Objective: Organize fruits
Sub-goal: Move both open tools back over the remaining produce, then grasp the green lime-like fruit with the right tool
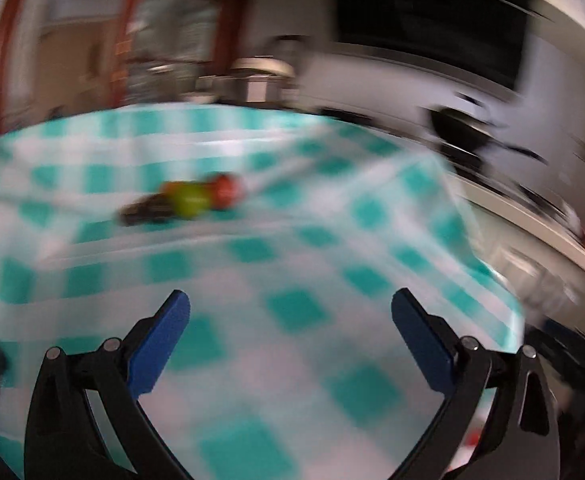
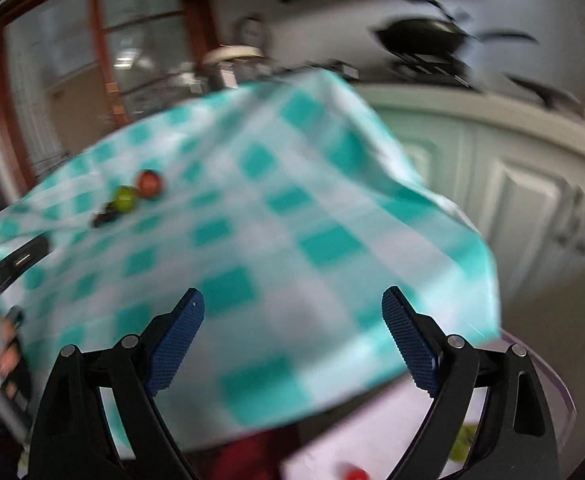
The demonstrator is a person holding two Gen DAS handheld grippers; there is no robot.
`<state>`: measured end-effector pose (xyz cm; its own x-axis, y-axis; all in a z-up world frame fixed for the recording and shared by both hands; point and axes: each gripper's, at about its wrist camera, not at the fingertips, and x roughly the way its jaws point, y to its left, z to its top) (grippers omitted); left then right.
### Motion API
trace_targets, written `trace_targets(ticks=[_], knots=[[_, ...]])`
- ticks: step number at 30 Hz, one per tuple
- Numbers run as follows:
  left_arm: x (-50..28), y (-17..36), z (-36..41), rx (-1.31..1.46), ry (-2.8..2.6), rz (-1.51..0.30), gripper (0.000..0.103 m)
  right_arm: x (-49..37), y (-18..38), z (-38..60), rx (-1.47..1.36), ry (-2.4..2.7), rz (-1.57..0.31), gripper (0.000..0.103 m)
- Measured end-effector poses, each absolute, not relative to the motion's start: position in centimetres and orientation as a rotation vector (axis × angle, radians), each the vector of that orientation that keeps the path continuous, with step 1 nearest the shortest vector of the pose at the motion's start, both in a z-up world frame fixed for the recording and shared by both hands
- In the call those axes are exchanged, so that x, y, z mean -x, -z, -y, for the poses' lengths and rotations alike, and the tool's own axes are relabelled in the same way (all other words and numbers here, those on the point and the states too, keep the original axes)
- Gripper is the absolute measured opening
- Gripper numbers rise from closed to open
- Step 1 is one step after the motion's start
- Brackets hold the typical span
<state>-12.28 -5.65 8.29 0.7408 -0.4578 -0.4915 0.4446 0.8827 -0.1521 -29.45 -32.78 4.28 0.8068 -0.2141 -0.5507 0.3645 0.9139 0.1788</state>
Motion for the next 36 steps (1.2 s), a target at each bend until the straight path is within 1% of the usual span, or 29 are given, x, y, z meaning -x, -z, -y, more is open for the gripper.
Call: trace_targets(ticks=[3,6,10,15,19,21,23,30,36], knots=[[7.3,-7.6,2.5,0.054,0.360,-0.567,0.101,26.1,-5.8,29.4,-0.239,0.238,-0.558,0.088],[2.1,-6.8,-0.4,0.091,0.217,-0.579,0.101,21.9,-5.8,27.0,-0.273,0.155,-0.580,0.088],[-3.9,-5.5,-3.2,0.171,0.105,-0.620,0.101,14.5,-4.2,24.7,-0.376,0.045,-0.646,0.088],[-8.5,-4.5,-6.1,0.249,0.036,-0.627,0.101,6.3,-2.6,21.9,-0.427,0.001,-0.709,0.088],[-10.6,-3.1,-8.7,0.357,0.005,-0.680,0.101,1.4,-1.8,20.4,-0.511,-0.029,-0.731,0.088],[-10.3,-2.7,-10.6,0.464,-0.021,-0.669,0.101,-0.9,-1.9,19.6,-0.519,-0.034,-0.724,0.088],[-10.3,-2.4,-11.3,0.501,-0.009,-0.679,0.101,-3.1,-1.8,19.0,-0.528,-0.025,-0.724,0.088],[-10.7,-2.0,-10.8,0.482,-0.006,-0.695,0.101,-9.9,-1.1,18.2,-0.631,-0.020,-0.722,0.088],[-10.6,-1.9,-10.5,0.467,-0.021,-0.701,0.101,-13.9,-1.0,16.7,-0.593,-0.013,-0.731,0.087]])
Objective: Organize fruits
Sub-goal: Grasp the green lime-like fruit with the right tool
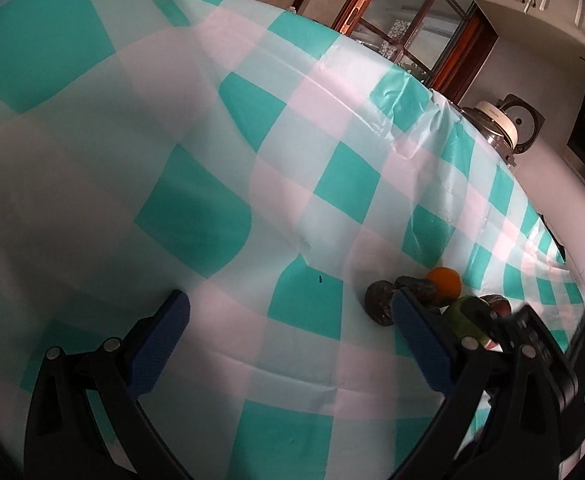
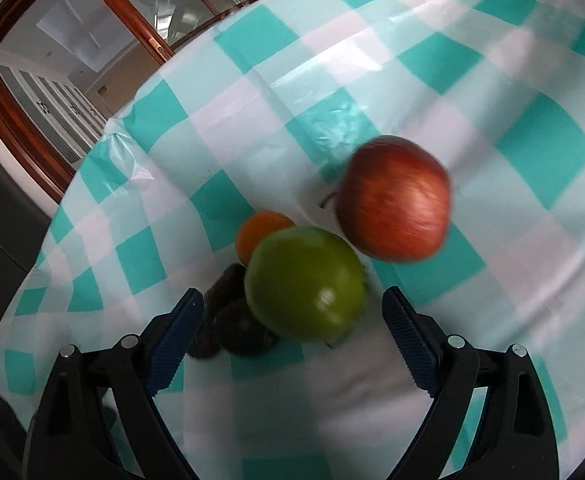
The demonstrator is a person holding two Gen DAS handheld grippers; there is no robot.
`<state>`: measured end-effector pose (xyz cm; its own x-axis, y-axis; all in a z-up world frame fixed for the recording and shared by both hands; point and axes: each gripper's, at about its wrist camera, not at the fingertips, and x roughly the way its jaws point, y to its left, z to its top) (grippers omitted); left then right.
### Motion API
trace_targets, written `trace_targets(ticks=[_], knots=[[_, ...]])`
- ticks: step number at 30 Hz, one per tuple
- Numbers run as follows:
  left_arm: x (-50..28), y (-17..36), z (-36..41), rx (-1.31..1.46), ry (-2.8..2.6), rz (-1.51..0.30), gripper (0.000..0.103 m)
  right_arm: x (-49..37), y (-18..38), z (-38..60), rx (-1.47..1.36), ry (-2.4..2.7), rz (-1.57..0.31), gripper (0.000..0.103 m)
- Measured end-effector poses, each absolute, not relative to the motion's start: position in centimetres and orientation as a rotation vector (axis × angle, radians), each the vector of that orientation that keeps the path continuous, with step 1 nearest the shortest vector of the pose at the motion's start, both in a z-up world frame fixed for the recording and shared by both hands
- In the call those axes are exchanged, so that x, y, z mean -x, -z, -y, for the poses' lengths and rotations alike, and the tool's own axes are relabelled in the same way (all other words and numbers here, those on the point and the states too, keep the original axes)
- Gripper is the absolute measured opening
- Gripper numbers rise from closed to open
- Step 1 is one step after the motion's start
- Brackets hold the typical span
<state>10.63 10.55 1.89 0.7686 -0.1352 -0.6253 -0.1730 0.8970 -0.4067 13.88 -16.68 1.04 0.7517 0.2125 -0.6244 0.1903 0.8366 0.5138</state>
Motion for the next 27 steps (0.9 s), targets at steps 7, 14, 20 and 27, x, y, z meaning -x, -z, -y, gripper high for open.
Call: trace_targets(ticks=[7,14,20,27], knots=[[-10.6,-1.6,-10.4,0.474,-0.022,-0.709,0.101,-16.0,-0.8,15.8,-0.533,0.074,-0.755,0.070],[-10.8,-1.3,-10.4,0.469,0.017,-0.722,0.101,-14.7,-0.6,17.0,-0.575,0.059,-0.738,0.060],[-11.2,-1.7,-8.6,0.361,0.090,-0.724,0.101,-8.9,-0.2,20.1,-0.682,0.060,-0.689,0.060],[-12.9,-1.7,-5.0,0.168,0.137,-0.756,0.085,-5.7,-0.1,22.0,-0.714,0.080,-0.665,0.060]])
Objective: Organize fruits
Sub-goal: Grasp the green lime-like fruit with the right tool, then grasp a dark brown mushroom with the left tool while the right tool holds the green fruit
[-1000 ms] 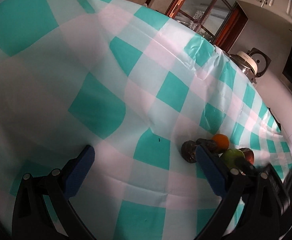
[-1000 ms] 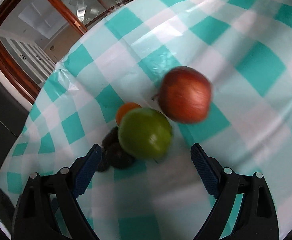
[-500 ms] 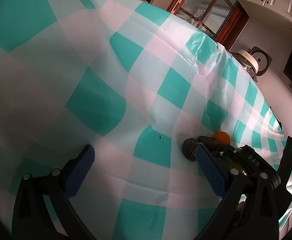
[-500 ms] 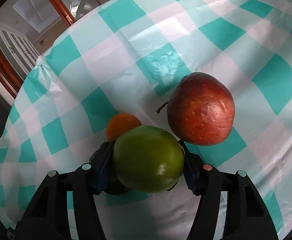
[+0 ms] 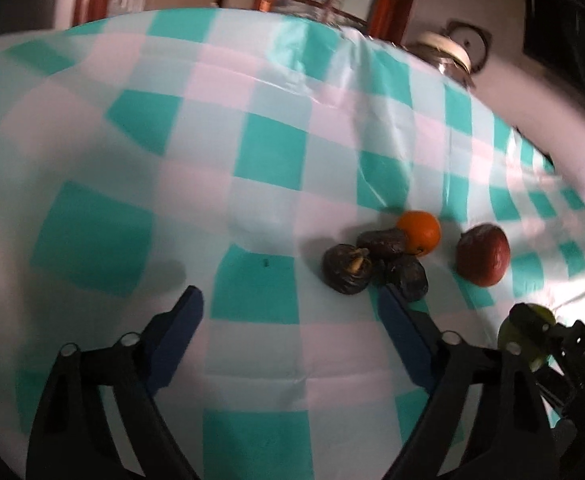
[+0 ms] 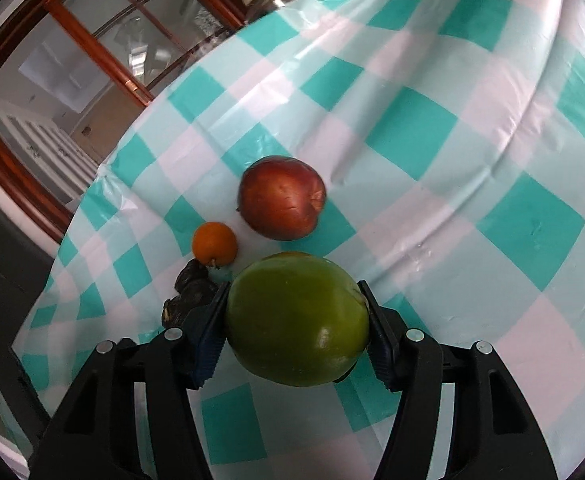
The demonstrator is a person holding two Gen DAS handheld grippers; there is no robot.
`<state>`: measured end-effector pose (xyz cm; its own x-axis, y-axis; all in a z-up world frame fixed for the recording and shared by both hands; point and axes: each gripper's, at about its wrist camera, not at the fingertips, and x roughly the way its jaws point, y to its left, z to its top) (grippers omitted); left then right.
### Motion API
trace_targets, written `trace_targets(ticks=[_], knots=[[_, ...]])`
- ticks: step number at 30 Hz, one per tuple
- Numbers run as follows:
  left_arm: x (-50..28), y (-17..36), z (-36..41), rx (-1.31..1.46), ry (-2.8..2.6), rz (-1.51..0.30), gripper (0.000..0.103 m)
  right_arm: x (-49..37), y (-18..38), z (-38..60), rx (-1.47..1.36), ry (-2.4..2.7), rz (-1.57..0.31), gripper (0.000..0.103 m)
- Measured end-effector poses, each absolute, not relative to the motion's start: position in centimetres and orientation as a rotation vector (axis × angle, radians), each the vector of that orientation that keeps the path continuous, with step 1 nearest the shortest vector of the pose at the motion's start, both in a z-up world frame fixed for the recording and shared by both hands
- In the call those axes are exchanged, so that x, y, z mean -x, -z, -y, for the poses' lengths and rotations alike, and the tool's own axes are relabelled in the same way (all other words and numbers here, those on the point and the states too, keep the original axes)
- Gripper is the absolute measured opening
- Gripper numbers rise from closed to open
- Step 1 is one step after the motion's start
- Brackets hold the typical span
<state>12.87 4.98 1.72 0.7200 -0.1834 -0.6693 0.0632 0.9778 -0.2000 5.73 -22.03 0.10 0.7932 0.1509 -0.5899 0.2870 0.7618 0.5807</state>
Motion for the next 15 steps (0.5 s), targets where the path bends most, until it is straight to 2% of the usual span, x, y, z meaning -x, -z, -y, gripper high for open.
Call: trace_targets(ticks=[2,5,13,15], knots=[[-14.3,-1.2,-4.3,0.133,0.157,-0.806,0.075,-6.2,-0.3,21.5,-0.713,0.075,-0.683,0.060],[-15.9,-0.6,-3.5,0.090,0.171,-0.858,0.068,-6.5,-0.4,20.9,-0.693,0.072,-0.677,0.060],[-17.0,-0.1,0.1,-0.095,0.229,-0.877,0.066,-6.8,-0.3,20.7,-0.693,0.061,-0.688,0.060],[-17.5,0.2,0.0,-0.084,0.228,-0.892,0.061,-6.8,-0.2,20.8,-0.699,0.058,-0.693,0.060]])
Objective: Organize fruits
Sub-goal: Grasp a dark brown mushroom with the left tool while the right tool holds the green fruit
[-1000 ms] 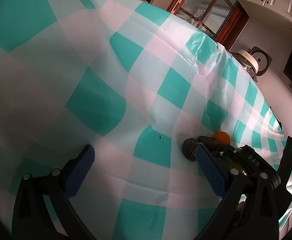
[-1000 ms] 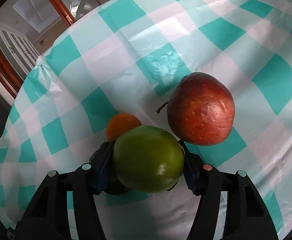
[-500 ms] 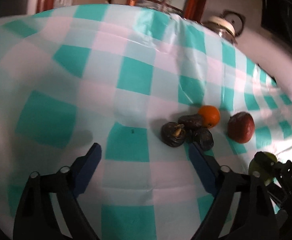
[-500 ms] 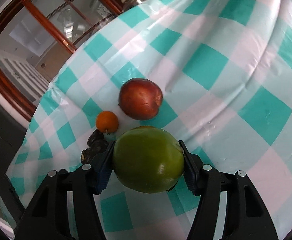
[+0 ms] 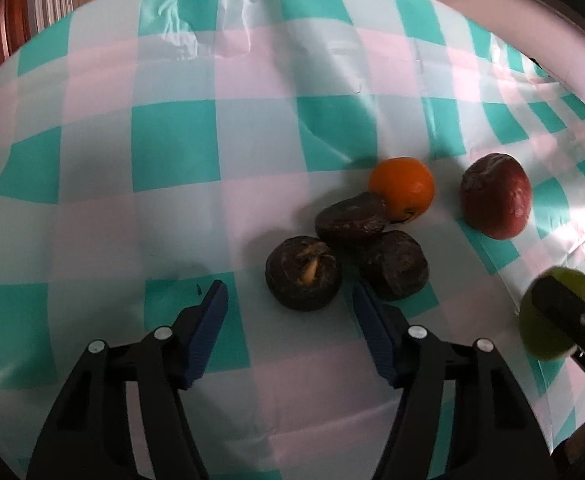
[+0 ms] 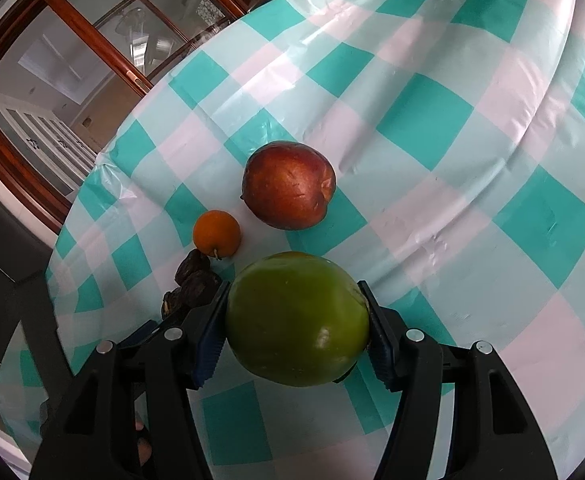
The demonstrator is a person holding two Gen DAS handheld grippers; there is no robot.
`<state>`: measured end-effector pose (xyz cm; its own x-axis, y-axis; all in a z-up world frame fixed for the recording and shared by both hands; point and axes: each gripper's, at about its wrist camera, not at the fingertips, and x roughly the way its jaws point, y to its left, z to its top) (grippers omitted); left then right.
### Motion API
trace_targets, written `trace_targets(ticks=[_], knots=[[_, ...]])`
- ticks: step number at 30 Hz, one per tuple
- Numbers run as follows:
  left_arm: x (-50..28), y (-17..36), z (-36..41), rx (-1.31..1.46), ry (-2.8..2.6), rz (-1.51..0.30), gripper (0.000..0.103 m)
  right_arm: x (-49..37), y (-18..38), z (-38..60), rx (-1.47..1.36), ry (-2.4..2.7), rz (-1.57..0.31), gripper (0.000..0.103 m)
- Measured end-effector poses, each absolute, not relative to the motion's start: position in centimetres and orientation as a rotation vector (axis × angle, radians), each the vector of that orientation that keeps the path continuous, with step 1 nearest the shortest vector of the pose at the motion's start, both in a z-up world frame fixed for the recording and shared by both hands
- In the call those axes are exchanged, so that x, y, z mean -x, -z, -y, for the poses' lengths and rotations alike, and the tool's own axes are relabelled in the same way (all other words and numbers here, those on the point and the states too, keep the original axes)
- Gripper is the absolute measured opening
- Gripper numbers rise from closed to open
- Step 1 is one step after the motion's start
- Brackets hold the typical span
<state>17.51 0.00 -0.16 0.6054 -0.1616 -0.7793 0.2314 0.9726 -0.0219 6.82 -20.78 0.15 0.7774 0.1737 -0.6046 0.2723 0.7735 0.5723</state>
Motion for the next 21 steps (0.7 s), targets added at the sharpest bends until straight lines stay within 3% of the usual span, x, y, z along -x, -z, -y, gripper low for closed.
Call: trace_targets(ticks=[7,15,21], knots=[[-19.1,0.4,-0.4,-0.076,0.208,-0.900,0.059,-6.9,-0.1,20.6,-0.696,0.057,-0.701,0.060],[-18.8,0.4,-0.2,-0.079,0.222,-0.892,0.041,-7.0,-0.3,20.1,-0.660,0.058,-0.686,0.060],[-18.0,-0.5,-1.2,-0.041,0.157,-0.834,0.040,-6.9,-0.4,20.2,-0.653,0.047,-0.666,0.060]])
